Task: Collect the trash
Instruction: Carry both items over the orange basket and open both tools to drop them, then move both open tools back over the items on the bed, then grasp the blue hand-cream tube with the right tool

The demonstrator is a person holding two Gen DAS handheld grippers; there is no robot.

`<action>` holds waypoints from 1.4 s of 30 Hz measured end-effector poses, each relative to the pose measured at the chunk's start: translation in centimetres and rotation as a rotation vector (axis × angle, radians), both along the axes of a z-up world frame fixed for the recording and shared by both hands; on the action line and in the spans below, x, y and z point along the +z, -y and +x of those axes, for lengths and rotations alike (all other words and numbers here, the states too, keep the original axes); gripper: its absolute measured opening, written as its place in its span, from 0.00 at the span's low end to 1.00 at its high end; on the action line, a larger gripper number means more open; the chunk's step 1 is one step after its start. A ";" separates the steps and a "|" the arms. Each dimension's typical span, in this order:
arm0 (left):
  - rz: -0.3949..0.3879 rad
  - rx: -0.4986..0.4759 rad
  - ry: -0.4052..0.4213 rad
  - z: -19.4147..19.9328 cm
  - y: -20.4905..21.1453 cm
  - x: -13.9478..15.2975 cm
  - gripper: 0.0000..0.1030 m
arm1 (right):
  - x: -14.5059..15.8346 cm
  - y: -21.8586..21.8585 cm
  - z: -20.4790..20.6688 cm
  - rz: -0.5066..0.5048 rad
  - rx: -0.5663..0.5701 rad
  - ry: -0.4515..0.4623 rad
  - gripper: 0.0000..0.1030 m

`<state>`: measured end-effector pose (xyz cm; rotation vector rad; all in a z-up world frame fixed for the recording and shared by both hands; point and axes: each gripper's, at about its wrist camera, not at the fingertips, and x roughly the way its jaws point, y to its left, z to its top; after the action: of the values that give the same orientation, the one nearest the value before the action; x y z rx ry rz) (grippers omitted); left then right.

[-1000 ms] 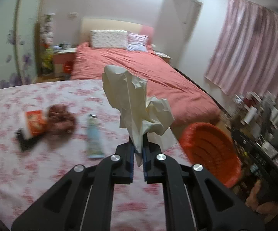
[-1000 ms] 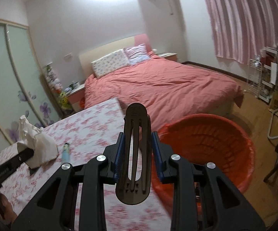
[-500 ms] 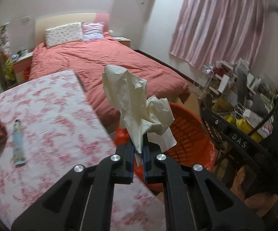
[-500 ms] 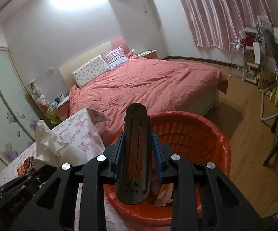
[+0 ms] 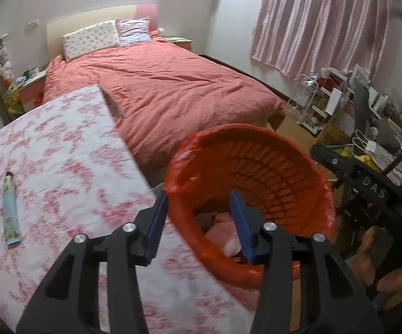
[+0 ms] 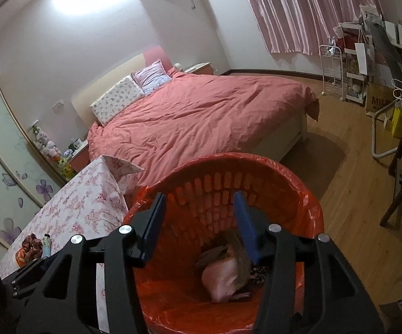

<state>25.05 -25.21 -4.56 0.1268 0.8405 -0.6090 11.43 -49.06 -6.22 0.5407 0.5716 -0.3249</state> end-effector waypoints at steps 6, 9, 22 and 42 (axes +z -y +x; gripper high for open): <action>0.045 0.088 0.056 0.0 -4.3 0.4 0.68 | 0.8 -1.5 0.5 -0.038 0.029 -0.012 0.53; 0.065 0.140 0.072 0.1 -7.1 0.5 0.73 | 1.1 -2.8 0.9 -0.056 0.060 -0.020 0.53; 0.115 0.426 0.096 1.4 -21.5 0.4 0.88 | 1.4 -13.3 4.3 -0.135 0.295 -0.079 0.53; 0.071 0.747 0.084 3.3 -40.6 0.1 0.88 | -0.9 -31.7 14.4 -0.157 0.579 -0.149 0.50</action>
<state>28.30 15.34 -4.44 -0.0985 0.7586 0.1274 25.79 -17.41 -7.15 0.1833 0.8104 0.1416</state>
